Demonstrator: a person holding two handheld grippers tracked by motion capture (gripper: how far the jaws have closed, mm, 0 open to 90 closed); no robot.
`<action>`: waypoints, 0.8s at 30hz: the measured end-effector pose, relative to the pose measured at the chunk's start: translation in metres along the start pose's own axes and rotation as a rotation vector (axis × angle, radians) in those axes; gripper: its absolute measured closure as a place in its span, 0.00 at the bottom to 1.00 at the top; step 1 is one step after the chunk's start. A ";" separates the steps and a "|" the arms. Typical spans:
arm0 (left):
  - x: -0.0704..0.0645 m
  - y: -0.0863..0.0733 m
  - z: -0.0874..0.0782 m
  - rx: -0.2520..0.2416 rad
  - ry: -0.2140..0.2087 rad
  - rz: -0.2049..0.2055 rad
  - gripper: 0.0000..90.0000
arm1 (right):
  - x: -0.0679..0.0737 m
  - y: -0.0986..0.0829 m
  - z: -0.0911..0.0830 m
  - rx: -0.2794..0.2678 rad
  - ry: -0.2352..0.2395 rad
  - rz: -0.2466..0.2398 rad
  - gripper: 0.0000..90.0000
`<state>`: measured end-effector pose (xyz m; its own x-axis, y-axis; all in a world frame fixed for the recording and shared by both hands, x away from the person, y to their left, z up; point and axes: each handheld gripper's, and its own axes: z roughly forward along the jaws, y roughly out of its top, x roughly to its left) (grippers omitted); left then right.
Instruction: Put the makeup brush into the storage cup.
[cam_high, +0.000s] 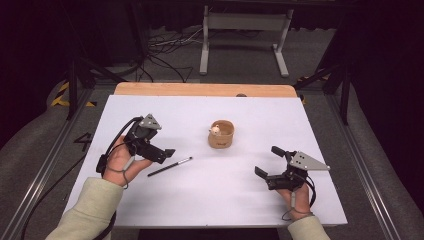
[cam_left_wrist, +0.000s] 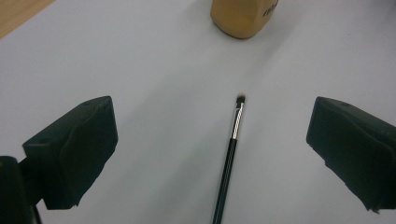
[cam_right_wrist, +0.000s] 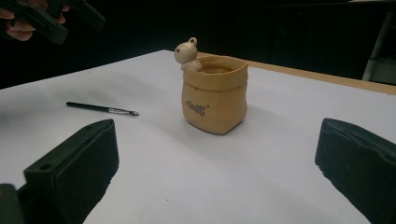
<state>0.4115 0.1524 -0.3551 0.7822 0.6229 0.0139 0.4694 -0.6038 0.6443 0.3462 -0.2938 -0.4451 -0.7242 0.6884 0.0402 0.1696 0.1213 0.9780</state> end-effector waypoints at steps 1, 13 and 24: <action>0.001 0.001 0.000 0.008 -0.004 0.001 0.03 | 0.000 0.000 0.000 0.000 0.000 0.001 0.00; 0.003 0.012 0.006 0.129 -0.018 0.020 0.05 | -0.001 0.000 0.001 0.002 0.005 0.008 0.00; 0.002 0.017 0.016 0.231 -0.068 0.008 0.08 | -0.001 -0.001 0.001 0.001 0.021 0.018 0.00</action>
<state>0.4278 0.1359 -0.3562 0.8083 0.5876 -0.0388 0.5387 -0.7112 0.4518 0.3474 -0.2941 -0.4459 -0.7349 0.6753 0.0618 0.1832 0.1099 0.9769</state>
